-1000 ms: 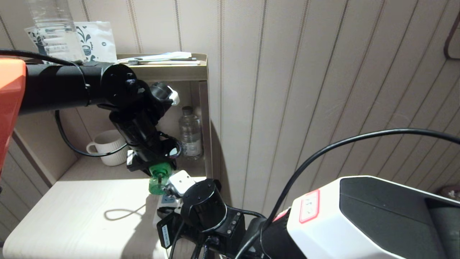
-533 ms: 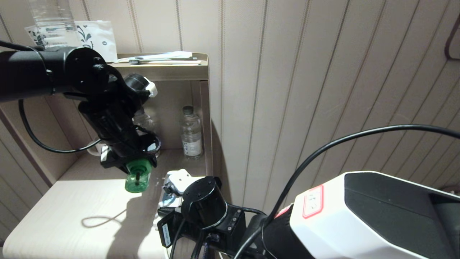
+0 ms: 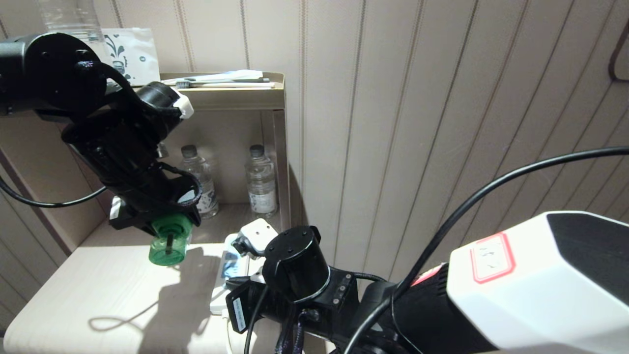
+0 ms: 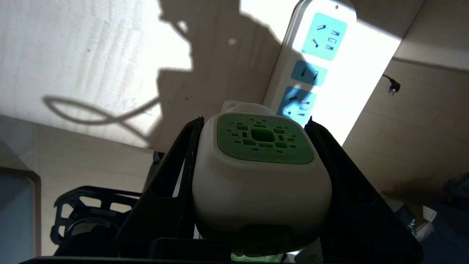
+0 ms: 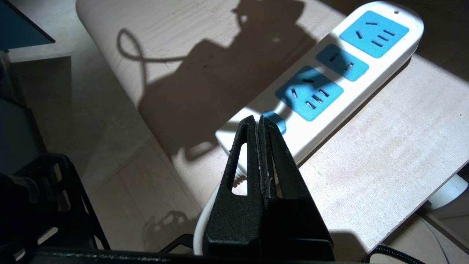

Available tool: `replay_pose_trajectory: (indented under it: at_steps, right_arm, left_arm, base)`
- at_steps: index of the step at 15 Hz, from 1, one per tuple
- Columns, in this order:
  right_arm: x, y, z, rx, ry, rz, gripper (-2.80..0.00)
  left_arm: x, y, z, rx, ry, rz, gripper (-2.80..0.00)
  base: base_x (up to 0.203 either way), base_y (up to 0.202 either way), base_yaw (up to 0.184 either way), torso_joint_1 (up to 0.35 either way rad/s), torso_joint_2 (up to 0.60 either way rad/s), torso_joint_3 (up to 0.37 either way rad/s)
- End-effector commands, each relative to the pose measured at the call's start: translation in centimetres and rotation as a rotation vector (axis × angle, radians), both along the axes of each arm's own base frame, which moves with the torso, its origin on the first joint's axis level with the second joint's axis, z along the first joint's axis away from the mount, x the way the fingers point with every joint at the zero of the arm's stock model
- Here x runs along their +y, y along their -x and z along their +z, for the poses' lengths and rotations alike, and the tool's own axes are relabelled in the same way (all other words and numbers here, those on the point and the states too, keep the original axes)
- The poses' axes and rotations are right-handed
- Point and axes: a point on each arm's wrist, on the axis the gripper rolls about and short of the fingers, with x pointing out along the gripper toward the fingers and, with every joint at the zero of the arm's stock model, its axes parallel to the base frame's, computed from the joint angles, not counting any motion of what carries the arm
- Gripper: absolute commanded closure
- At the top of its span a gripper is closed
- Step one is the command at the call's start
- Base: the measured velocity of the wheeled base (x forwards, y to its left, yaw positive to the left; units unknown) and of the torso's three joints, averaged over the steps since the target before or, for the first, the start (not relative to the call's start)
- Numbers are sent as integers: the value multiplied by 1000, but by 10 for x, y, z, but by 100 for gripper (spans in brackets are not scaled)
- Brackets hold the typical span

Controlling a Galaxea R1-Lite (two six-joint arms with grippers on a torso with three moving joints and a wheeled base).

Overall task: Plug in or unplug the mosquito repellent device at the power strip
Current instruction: Place the mosquito repellent liquid on the table

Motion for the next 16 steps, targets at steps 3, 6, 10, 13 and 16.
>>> replay_pose_trajectory:
  at_steps: [3, 6, 10, 13, 16]
  right_arm:
    - [-14, 8, 46, -65, -91, 0, 0]
    - [-29, 17, 63, -82, -116, -2, 0]
    - [-56, 28, 83, -101, -122, -23, 0]
    - [-86, 36, 101, -140, -103, -98, 0]
    - [-116, 49, 106, -208, -34, -214, 0]
  left_arm:
    - [5, 12, 5, 3, -1, 5, 0]
    - [7, 18, -7, 55, -27, 6, 0]
    - [8, 23, -9, 68, -36, 3, 0]
    - [10, 26, -13, 70, -53, -9, 0]
    - [10, 25, -24, 44, -47, -21, 0]
  base:
    - [0, 0, 0, 0, 0, 0]
    - [0, 0, 0, 0, 0, 0]
    - [0, 0, 0, 0, 0, 0]
    - [0, 0, 0, 0, 0, 0]
    - [0, 0, 0, 0, 0, 0]
